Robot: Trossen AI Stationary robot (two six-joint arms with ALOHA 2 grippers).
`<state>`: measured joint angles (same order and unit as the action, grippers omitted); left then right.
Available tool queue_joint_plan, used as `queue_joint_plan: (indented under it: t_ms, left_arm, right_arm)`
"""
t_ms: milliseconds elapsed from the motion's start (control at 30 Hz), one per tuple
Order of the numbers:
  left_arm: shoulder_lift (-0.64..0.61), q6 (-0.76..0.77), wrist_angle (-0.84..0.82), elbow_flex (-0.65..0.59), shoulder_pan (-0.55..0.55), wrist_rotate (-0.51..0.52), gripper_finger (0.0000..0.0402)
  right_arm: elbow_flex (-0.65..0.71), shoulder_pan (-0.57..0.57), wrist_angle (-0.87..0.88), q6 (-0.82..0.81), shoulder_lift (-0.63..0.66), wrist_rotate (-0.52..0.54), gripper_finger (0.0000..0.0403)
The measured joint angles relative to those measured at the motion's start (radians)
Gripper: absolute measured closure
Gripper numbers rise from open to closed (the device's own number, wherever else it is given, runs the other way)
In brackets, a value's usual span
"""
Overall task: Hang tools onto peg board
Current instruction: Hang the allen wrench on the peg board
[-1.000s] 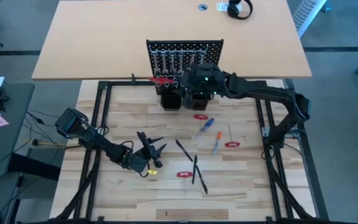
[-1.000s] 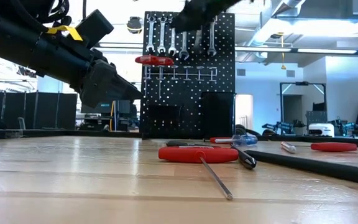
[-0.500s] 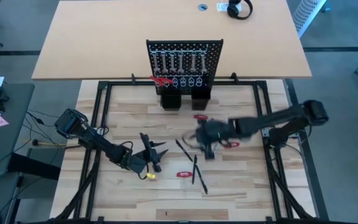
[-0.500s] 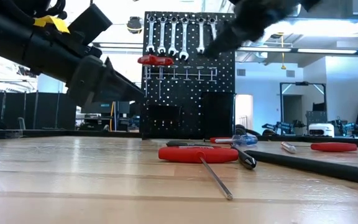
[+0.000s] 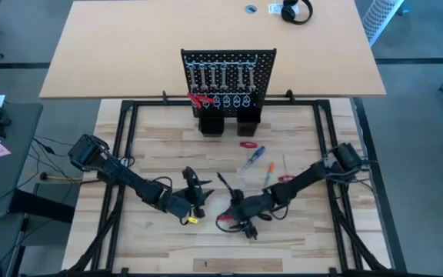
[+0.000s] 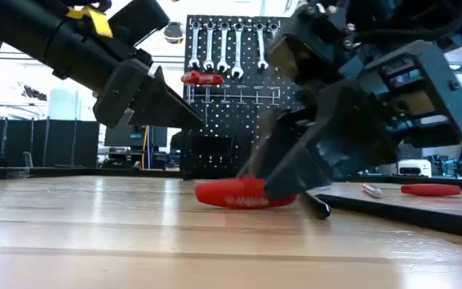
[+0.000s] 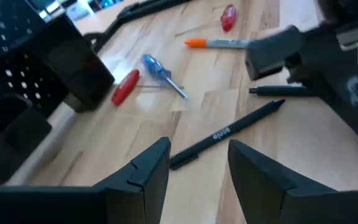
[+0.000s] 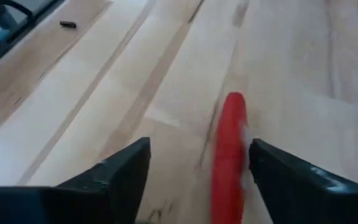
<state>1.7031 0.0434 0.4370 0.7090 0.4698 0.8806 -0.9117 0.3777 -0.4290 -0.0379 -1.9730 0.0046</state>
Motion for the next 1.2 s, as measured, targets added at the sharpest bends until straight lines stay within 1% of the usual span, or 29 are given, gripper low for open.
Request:
queue_joint_plan:
  t_ms: [100,233,333,400,533,633,733,867,1000,1100,1200]
  left_arm:
    - [0.0,0.046,-0.004,-0.008,0.008,0.002,0.0244]
    - [0.0,0.073,-0.005,-0.012,0.028,0.001,0.0244]
    - [0.0,0.085,-0.009,-0.012,0.042,0.001,0.0244]
    - [0.0,0.098,-0.016,-0.012,0.048,0.001,0.0244]
    - [0.0,0.114,-0.03,-0.012,0.057,0.001,0.0244]
    - [0.0,0.115,-0.029,-0.012,0.062,-0.01,0.0244]
    - [0.0,0.118,-0.029,-0.012,0.067,-0.013,0.0244]
    - [0.0,0.13,-0.029,-0.012,0.071,-0.013,0.0244]
    - [0.0,0.138,-0.03,-0.012,0.073,-0.012,0.0244]
    - [0.0,0.138,-0.03,-0.012,0.074,-0.013,0.0244]
    - [0.0,0.138,-0.03,-0.012,0.077,-0.012,0.0244]
  right_arm:
    - [-0.048,0.0,0.073,0.004,-0.013,-0.002,0.0105]
    - [-0.061,0.005,0.076,-0.03,0.02,0.004,0.0102]
    - [-0.064,0.011,0.069,-0.051,0.033,0.064,0.0101]
    - [-0.061,0.015,0.08,-0.066,0.03,0.073,0.0101]
    - [-0.062,0.033,0.05,-0.093,-0.005,0.073,0.0101]
    - [-0.062,0.058,-0.021,-0.074,-0.047,0.071,0.0101]
    - [-0.078,0.077,-0.04,-0.037,-0.089,0.068,0.0101]
    - [-0.124,0.069,-0.049,0.036,-0.129,0.069,0.0101]
    - [-0.168,0.047,-0.04,0.025,-0.168,0.043,0.0101]
    - [-0.2,0.032,0.0,-0.015,-0.188,0.021,0.0112]
    - [-0.209,0.024,0.046,-0.034,-0.187,0.02,0.0143]
